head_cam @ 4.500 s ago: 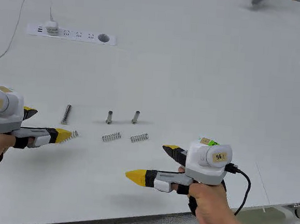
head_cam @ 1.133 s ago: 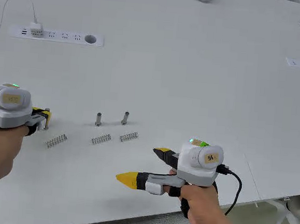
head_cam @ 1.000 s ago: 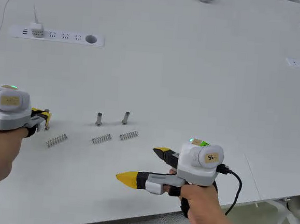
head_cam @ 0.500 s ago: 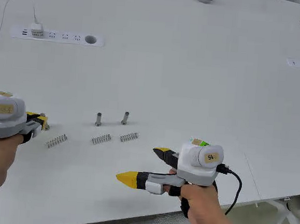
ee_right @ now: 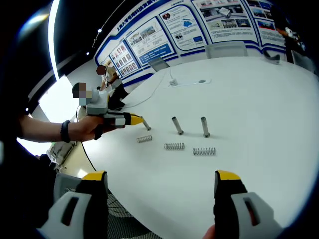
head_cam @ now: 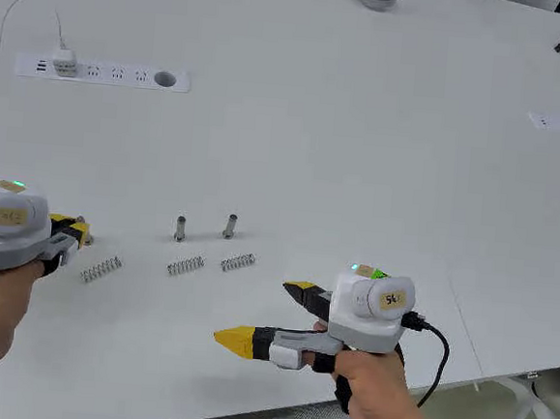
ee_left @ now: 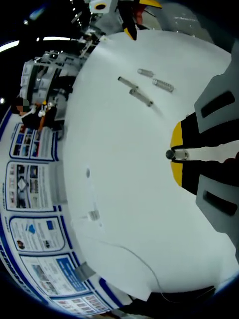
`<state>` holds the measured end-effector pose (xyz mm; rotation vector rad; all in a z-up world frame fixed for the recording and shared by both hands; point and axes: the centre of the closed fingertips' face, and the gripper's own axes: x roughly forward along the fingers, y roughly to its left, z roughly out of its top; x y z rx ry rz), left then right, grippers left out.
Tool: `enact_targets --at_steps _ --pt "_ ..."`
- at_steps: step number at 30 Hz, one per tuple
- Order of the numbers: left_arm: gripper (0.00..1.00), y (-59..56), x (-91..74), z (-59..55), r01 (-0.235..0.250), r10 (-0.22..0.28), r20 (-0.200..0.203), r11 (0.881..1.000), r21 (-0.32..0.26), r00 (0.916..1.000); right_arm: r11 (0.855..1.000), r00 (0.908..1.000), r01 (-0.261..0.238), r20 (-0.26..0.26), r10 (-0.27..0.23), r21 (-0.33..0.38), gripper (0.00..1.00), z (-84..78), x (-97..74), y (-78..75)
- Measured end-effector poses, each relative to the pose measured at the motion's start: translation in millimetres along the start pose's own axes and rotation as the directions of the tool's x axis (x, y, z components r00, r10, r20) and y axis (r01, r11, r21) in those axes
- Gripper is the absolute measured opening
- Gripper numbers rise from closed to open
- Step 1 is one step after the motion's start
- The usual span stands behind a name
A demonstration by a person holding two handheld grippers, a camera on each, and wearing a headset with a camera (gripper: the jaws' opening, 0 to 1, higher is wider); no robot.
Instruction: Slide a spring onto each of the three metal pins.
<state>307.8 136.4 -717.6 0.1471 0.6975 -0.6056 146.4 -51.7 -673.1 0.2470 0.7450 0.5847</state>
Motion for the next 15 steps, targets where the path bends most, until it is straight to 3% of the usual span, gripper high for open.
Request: enact_targets --at_steps 15 --pt "0.08 -0.6 -1.1 -0.6 -0.004 0.004 -0.004 1.0 0.028 1.0 1.0 1.0 -0.003 0.0 0.003 0.002 0.89 0.9 1.3 0.8"
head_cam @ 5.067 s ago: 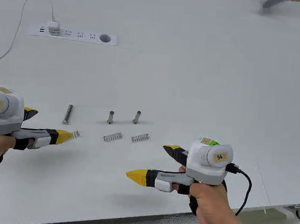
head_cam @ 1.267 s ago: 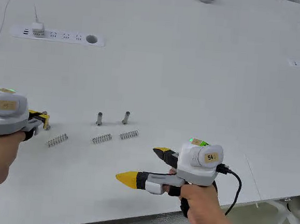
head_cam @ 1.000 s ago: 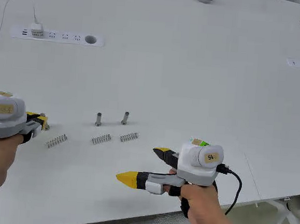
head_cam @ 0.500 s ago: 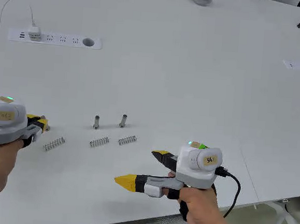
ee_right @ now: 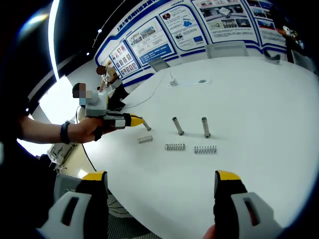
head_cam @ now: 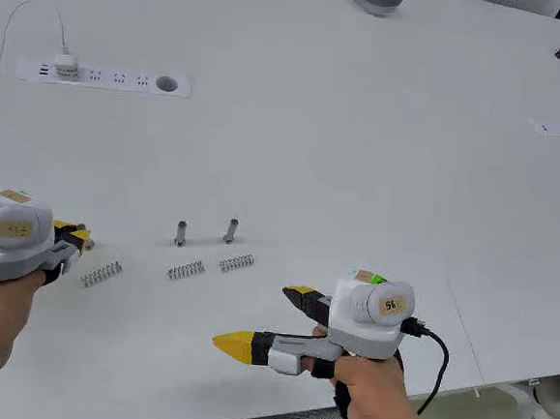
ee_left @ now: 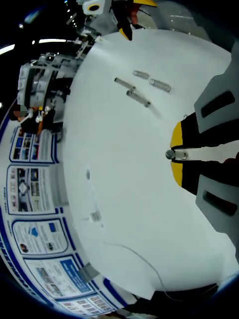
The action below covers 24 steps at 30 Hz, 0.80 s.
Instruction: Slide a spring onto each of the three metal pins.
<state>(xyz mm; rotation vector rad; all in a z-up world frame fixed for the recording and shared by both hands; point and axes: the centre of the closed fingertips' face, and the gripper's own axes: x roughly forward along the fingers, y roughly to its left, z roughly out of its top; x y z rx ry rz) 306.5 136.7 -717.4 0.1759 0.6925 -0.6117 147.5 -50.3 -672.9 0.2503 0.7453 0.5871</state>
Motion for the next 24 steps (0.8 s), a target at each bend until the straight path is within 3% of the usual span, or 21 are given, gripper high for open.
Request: enact_targets --at_steps 24 --pt "0.09 -0.7 1.1 -2.3 0.009 -0.01 -0.012 1.0 -0.018 0.9999 1.0 1.0 0.005 0.0 -0.005 0.001 0.89 -2.6 -1.7 -1.8"
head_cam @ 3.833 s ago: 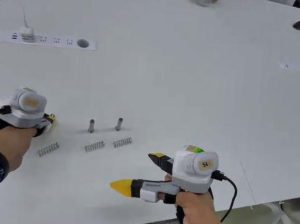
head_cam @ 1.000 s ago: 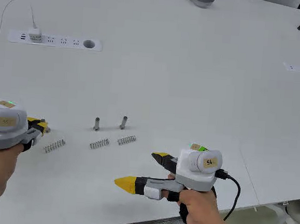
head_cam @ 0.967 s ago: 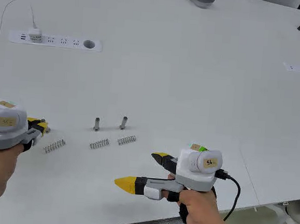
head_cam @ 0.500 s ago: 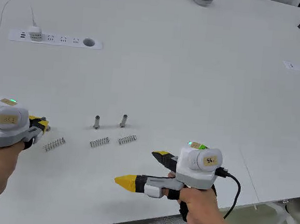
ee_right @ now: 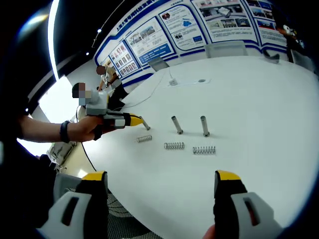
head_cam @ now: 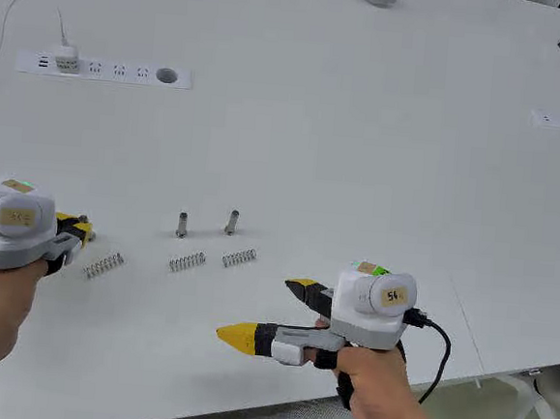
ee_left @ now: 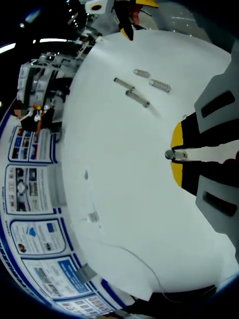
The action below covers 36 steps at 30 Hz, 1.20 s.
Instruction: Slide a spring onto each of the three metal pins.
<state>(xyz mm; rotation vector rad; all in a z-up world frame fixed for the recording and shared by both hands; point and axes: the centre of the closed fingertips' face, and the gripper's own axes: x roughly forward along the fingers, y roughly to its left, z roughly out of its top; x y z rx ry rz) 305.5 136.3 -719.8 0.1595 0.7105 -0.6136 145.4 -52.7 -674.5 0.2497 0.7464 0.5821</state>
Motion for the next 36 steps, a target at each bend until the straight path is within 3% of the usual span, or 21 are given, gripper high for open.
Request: enact_targets --at_steps 8,16,36 --pt "0.17 -0.3 -1.8 -3.4 0.007 -0.007 -0.011 1.0 -0.02 0.9999 1.0 1.0 0.007 0.006 -0.007 0.001 0.89 1.5 -2.0 -3.1" --pt "0.25 4.2 -6.8 -17.4 0.011 -0.013 -0.037 0.999 -0.052 0.9992 1.0 1.0 0.003 0.002 -0.003 0.0 0.89 -0.9 -0.5 -1.1" --pt "0.36 13.4 -34.3 -39.5 0.021 -0.025 -0.068 0.998 -0.058 0.9974 1.0 1.0 -0.004 -0.004 0.004 -0.004 0.89 -3.5 0.5 2.6"
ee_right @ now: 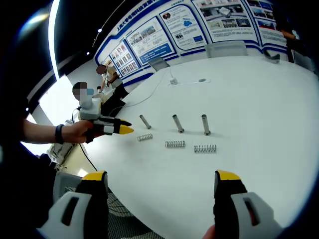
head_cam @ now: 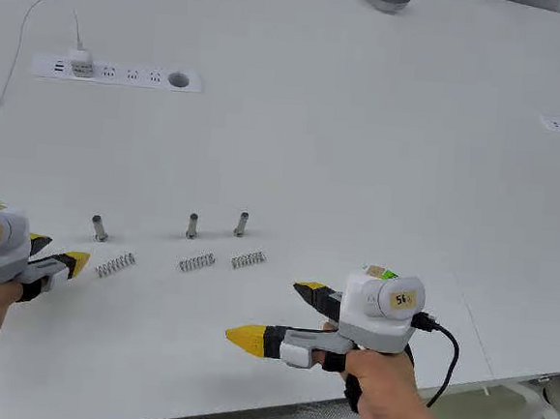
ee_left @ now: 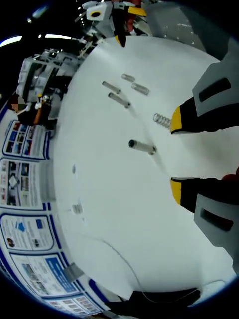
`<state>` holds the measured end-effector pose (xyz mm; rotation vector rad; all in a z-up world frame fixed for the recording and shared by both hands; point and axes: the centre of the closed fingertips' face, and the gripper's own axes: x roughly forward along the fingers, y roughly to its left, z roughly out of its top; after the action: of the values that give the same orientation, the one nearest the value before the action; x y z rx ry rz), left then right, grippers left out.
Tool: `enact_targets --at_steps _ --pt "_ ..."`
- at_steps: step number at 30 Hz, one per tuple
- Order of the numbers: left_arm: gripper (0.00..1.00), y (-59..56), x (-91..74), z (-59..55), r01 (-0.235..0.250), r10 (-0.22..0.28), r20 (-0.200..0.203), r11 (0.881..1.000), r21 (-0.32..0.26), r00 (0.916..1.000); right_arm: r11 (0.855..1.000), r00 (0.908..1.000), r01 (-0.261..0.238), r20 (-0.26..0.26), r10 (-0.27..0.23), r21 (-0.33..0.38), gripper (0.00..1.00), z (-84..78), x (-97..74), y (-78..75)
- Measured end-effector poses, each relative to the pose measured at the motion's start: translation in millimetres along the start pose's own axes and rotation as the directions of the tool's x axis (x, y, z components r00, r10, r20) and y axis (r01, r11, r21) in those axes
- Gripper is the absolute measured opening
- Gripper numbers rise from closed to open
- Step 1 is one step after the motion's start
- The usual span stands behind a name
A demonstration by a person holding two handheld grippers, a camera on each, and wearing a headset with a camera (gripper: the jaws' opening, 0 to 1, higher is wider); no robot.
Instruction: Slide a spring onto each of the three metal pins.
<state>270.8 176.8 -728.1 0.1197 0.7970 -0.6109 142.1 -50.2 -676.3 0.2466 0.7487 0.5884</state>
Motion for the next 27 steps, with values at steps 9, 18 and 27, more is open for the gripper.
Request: enact_targets --at_steps 9,18,27 --pt "0.38 -11.6 -17.0 -15.5 0.025 -0.025 -0.01 0.999 0.021 0.9996 1.0 1.0 -0.003 0.0 0.003 0.002 0.89 -0.7 1.0 0.5" --pt "0.46 -17.3 -31.1 -22.5 0.063 -0.062 -0.015 0.997 0.042 0.9979 1.0 1.0 -0.004 0.0 0.004 0.006 0.89 -1.1 1.2 2.5" --pt "0.57 -26.3 -37.7 -19.0 0.099 -0.099 0.0 0.994 0.051 0.9951 1.0 0.9999 -0.012 -0.009 0.012 0.0 0.89 -2.6 4.3 5.8"
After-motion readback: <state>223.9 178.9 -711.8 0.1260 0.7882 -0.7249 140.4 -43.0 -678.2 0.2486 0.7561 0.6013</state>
